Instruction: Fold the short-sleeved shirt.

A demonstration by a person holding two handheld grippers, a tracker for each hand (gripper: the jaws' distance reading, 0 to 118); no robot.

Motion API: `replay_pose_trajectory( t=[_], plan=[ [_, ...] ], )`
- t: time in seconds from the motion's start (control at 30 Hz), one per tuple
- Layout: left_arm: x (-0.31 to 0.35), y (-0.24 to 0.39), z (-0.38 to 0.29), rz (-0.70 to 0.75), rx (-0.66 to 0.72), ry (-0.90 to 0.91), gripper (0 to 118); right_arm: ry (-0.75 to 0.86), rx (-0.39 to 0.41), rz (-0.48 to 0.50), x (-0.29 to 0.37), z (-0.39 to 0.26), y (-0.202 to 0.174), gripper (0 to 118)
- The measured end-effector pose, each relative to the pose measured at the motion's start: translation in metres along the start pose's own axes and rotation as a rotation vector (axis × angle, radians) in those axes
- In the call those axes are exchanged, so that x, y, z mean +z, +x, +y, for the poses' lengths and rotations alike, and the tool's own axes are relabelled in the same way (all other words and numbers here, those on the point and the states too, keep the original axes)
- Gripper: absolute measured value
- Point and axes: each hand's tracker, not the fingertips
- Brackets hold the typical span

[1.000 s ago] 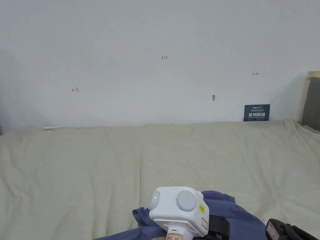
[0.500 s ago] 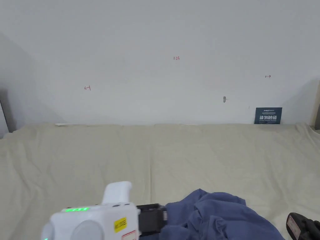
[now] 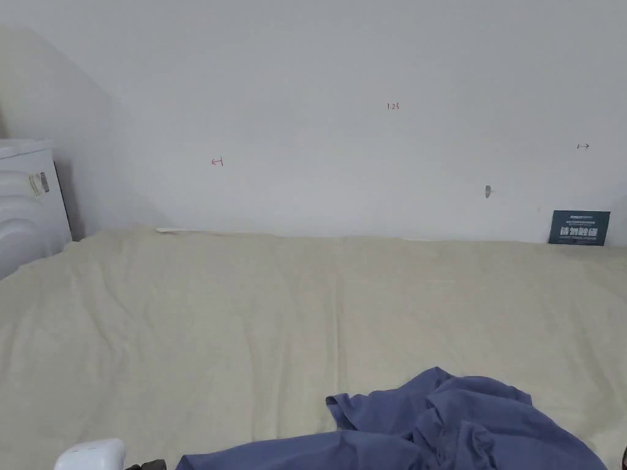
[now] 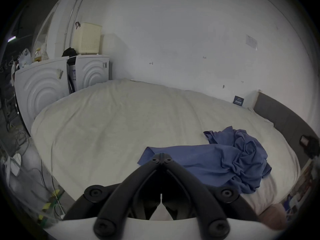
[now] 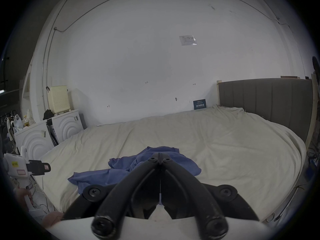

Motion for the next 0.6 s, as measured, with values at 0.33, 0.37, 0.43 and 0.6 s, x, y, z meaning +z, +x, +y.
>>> replay_pose_trajectory(
  t=[0.33, 0.37, 0.43, 0.6],
  plan=[
    [-0.076, -0.017, 0.043, -0.133, 0.105, -0.27, 115, -0.017, -0.015, 0.051, -0.002, 0.002, -0.01, 0],
    [-0.09, -0.017, 0.044, -0.118, 0.097, -0.29, 118, -0.02, -0.016, 0.053, -0.003, 0.001, -0.01, 0],
    [-0.122, -0.017, 0.046, -0.114, 0.112, -0.35, 118, -0.034, -0.018, 0.06, -0.004, -0.001, -0.011, 0],
    [-0.184, -0.015, 0.043, -0.069, 0.102, -0.547, 118, -0.065, -0.009, 0.061, -0.009, -0.007, -0.009, 0]
  ],
)
